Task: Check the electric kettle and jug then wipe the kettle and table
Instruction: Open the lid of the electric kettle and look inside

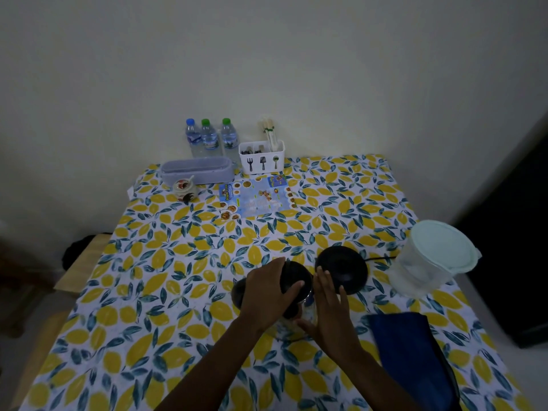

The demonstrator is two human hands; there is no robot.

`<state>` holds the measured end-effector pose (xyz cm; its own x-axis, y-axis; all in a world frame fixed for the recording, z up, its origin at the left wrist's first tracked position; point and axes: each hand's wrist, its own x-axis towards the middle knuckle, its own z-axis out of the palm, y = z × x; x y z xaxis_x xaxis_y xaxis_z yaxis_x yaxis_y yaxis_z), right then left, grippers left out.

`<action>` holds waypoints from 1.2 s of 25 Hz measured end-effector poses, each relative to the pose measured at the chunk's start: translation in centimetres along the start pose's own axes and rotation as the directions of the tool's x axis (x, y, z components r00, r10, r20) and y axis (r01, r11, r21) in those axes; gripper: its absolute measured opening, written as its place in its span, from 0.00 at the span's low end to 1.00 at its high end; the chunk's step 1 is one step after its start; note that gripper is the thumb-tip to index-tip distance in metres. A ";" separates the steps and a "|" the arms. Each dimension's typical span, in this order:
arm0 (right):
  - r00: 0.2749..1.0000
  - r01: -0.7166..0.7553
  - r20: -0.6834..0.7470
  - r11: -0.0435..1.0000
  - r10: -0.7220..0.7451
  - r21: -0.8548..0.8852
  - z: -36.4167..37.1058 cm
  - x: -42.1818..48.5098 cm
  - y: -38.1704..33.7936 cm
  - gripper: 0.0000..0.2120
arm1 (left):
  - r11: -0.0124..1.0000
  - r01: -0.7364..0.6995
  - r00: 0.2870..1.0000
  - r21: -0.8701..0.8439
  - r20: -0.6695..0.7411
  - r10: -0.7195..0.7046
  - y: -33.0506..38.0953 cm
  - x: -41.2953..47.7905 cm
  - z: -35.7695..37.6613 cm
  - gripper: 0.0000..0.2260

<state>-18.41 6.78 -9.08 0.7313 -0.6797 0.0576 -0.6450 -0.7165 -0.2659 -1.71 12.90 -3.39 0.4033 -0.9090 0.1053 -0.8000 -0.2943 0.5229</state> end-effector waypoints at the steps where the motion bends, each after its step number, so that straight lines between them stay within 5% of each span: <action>1: 1.000 -0.002 0.002 1.000 0.002 -0.012 0.0 0.0 0.0 0.47 | 1.000 0.003 1.000 0.011 -0.015 -0.002 0.1 0.0 0.3 0.29; 8: 1.000 -0.003 0.029 0.998 0.001 0.064 0.0 0.0 0.2 0.47 | 0.999 0.034 0.999 -0.029 0.009 -0.033 0.9 0.5 0.5 0.23; 12: 0.998 -0.014 0.064 1.000 0.013 0.024 -0.3 0.0 0.1 0.48 | 0.962 0.034 0.998 -0.269 -0.045 -0.048 0.5 0.2 -0.7 0.20; 16: 0.999 -0.028 0.036 0.996 0.025 0.081 -0.5 -0.1 -0.1 0.49 | 0.764 0.072 0.973 -0.642 -0.124 -0.196 -0.6 -1.3 -2.2 0.16; 20: 0.998 -0.060 0.037 0.961 0.052 0.269 -0.5 0.2 -0.5 0.46 | 0.598 0.210 0.929 -0.773 -0.032 -0.368 -2.6 -2.5 -3.2 0.17; 23: 0.999 -0.053 0.012 0.997 0.052 0.064 -0.2 0.0 -0.4 0.48 | 0.554 0.236 0.924 -0.798 0.008 -0.383 -3.1 -3.0 -4.2 0.15; 26: 0.996 -0.086 0.032 0.996 0.085 0.037 -0.3 -0.2 -0.7 0.49 | 0.465 0.230 0.899 -0.855 0.003 -0.439 -2.9 -4.1 -4.6 0.15; 28: 0.995 -0.103 0.017 0.994 0.103 0.036 -0.2 -0.3 -1.0 0.48 | 0.480 0.238 0.866 -0.844 -0.039 -0.499 -2.8 -4.9 -4.7 0.23; 30: 0.993 -0.115 -0.001 0.993 0.115 0.032 -0.1 -0.8 -1.3 0.46 | 0.629 0.199 0.863 -0.752 -0.170 -0.476 -2.8 -5.4 -5.1 0.24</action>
<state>-18.18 8.29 -8.66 0.6521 -0.7576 0.0278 -0.7172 -0.6284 -0.3011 0.66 20.14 -1.13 0.8043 -0.5941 -0.0142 -0.0889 -0.1439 0.9856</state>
